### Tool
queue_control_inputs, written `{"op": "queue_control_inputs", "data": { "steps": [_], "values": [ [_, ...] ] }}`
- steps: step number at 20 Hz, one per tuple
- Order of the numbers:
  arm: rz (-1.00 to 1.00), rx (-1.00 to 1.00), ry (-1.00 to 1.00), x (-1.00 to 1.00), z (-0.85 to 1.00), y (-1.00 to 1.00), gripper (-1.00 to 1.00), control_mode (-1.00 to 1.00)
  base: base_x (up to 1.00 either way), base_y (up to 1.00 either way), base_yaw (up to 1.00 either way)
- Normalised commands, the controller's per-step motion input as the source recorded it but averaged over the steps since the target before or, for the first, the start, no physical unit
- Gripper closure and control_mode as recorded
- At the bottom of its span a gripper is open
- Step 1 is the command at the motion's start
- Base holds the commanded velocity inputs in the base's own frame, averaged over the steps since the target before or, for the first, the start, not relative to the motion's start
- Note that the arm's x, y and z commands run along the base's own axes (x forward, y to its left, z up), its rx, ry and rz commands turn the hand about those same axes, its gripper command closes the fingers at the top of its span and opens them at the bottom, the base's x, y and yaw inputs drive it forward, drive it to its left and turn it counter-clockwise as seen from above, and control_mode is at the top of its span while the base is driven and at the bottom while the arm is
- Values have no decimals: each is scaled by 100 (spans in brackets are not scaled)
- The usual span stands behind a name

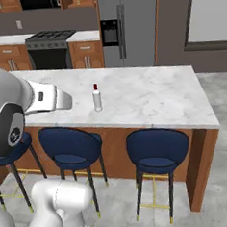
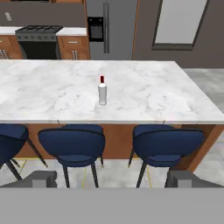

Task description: Get the candle and the liquor from the cabinet and move them to the dining counter.

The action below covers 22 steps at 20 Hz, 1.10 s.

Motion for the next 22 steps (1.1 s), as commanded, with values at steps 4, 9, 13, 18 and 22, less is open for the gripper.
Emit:
{"op": "queue_control_inputs", "data": {
  "steps": [4,9,13,18,22],
  "values": [
    [0,0,0,0,0,0,-100,100,-79,100,-11],
    [0,0,0,0,0,0,-100,100,-58,100,-3],
    [0,0,0,0,0,0,-100,100,-43,100,0],
    [0,0,0,0,0,0,-100,100,-28,100,5],
    [0,0,0,0,0,0,-100,100,-28,100,12]
  ]
}}
